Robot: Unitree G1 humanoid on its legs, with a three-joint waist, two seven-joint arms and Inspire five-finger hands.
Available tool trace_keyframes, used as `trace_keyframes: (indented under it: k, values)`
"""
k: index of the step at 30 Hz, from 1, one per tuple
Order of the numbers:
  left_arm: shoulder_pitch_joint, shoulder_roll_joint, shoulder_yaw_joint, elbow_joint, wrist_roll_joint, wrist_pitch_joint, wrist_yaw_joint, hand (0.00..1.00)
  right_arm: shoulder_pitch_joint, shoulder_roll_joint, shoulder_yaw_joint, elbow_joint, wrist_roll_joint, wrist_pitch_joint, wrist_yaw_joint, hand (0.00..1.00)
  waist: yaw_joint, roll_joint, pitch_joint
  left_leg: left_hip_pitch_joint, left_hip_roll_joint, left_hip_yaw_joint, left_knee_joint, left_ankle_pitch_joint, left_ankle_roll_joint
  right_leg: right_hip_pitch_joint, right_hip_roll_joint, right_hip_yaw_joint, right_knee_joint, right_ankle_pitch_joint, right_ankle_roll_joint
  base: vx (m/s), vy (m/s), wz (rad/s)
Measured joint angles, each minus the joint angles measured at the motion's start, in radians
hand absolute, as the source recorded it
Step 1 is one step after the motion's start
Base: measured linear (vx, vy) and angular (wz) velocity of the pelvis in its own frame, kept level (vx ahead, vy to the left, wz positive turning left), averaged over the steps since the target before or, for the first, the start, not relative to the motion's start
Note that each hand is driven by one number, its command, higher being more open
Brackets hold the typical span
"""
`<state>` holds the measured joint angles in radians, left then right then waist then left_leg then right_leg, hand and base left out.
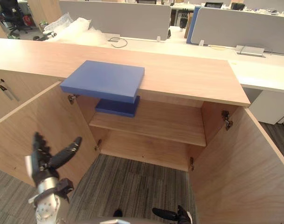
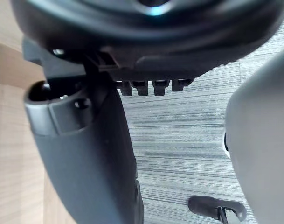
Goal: Walk over to the cabinet, pick up the folder, carry it to the office cabinet, place the folder inside the office cabinet, then close the office cabinet door
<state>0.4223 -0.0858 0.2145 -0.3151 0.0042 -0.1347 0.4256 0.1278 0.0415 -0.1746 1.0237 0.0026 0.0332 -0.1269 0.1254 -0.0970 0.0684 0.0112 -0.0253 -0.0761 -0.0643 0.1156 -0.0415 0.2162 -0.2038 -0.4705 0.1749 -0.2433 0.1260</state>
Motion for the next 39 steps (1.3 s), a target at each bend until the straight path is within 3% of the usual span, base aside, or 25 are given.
trace_keyframes:
  k: [4, 8, 12, 16, 21, 30, 33, 34, 35, 37, 38, 39]
  values:
    - [-0.002, 0.001, -0.006, -0.075, 0.168, 0.007, 0.107, 1.00, 0.006, 0.016, 0.003, 0.002, 0.000, 0.000, -0.010, 1.00, 0.007, -0.011, -0.008, 0.011, 0.000, -0.007, 0.002, -0.010, 0.005, 0.013, -0.001, 0.000, 0.000, 0.023, 0.000, 0.03, 0.032, 0.05]
    - [-0.048, 0.023, -0.089, -0.170, 0.346, 0.014, 0.165, 1.00, 0.002, 0.023, 0.043, -0.001, -0.001, -0.005, -0.014, 1.00, 0.010, -0.018, -0.017, 0.013, 0.002, 0.000, 0.014, -0.030, 0.007, 0.014, -0.001, 0.008, 0.004, 0.036, -0.005, -0.01, 0.033, -0.05]
    - [-0.137, 0.057, -0.126, -0.173, 0.526, 0.057, 0.205, 1.00, 0.001, 0.016, 0.064, -0.006, -0.007, -0.015, -0.014, 1.00, -0.002, -0.003, -0.034, 0.019, 0.007, 0.019, 0.009, -0.033, 0.007, 0.012, 0.002, 0.033, -0.010, 0.036, -0.006, -0.05, 0.013, -0.17]
    - [-0.209, 0.147, -0.127, -0.142, 0.667, 0.102, 0.205, 1.00, 0.003, -0.013, 0.086, 0.004, -0.025, -0.016, -0.008, 1.00, -0.024, 0.023, -0.063, 0.019, 0.027, 0.041, 0.003, -0.026, -0.009, 0.010, 0.027, 0.062, -0.044, 0.037, -0.016, -0.02, -0.033, -0.20]
    - [-0.235, 0.157, -0.104, -0.085, 0.756, 0.137, 0.199, 1.00, 0.001, -0.043, 0.076, 0.039, -0.043, -0.018, -0.004, 1.00, -0.030, 0.047, -0.094, 0.022, 0.050, 0.061, -0.014, -0.012, -0.018, -0.004, 0.054, 0.091, -0.056, 0.035, -0.034, 0.00, -0.039, -0.14]
    - [-0.235, 0.107, -0.011, -0.053, 0.752, 0.203, 0.244, 1.00, -0.008, -0.036, 0.035, 0.063, -0.062, -0.022, -0.007, 1.00, -0.025, 0.043, -0.092, 0.034, 0.060, 0.070, -0.017, -0.014, -0.026, -0.008, 0.062, 0.108, -0.040, 0.025, -0.052, -0.01, -0.002, -0.04]
    - [-0.231, 0.054, 0.027, -0.123, 0.731, 0.206, 0.276, 1.00, -0.023, -0.039, 0.018, 0.060, -0.086, -0.021, -0.010, 1.00, -0.019, 0.043, -0.063, 0.044, 0.054, 0.088, 0.026, -0.060, -0.015, -0.063, 0.021, 0.128, 0.140, -0.006, -0.085, -0.04, 0.057, -0.19]
    - [-0.229, 0.039, 0.032, -0.175, 0.720, 0.206, 0.296, 1.00, -0.032, -0.041, 0.004, 0.056, -0.087, -0.020, -0.010, 1.00, -0.020, 0.042, -0.044, 0.047, 0.051, 0.091, 0.056, -0.082, -0.010, -0.130, -0.018, 0.132, 0.317, -0.011, -0.098, -0.08, 0.076, -0.07]
    - [-0.227, 0.041, 0.039, -0.224, 0.708, 0.201, 0.319, 1.00, -0.034, -0.034, -0.002, 0.050, -0.087, -0.019, -0.014, 1.00, -0.021, 0.028, -0.035, 0.052, 0.038, 0.093, 0.074, -0.095, -0.001, -0.201, -0.069, 0.133, 0.487, 0.004, -0.137, -0.08, 0.091, -0.01]
    - [-0.214, 0.041, 0.052, -0.280, 0.698, 0.200, 0.352, 1.00, -0.035, -0.023, -0.003, 0.051, -0.089, -0.019, -0.015, 1.00, -0.020, 0.005, -0.035, 0.076, 0.022, 0.089, 0.068, -0.101, 0.006, -0.240, -0.110, 0.125, 0.600, 0.041, -0.185, -0.03, 0.103, 0.10]
    - [-0.196, 0.038, 0.058, -0.315, 0.690, 0.200, 0.381, 1.00, -0.036, -0.020, -0.004, 0.052, -0.095, -0.019, -0.017, 1.00, -0.017, 0.005, -0.034, 0.093, 0.024, 0.082, 0.058, -0.105, 0.016, -0.253, -0.127, 0.120, 0.645, 0.084, -0.174, -0.03, 0.098, 0.16]
    - [-0.192, 0.038, 0.074, -0.332, 0.683, 0.200, 0.402, 1.00, -0.038, -0.022, -0.005, 0.062, -0.112, -0.020, -0.014, 1.00, -0.017, 0.008, -0.032, 0.102, 0.030, 0.074, 0.057, -0.104, 0.024, -0.272, -0.135, 0.116, 0.677, 0.078, -0.163, -0.03, 0.082, 0.21]
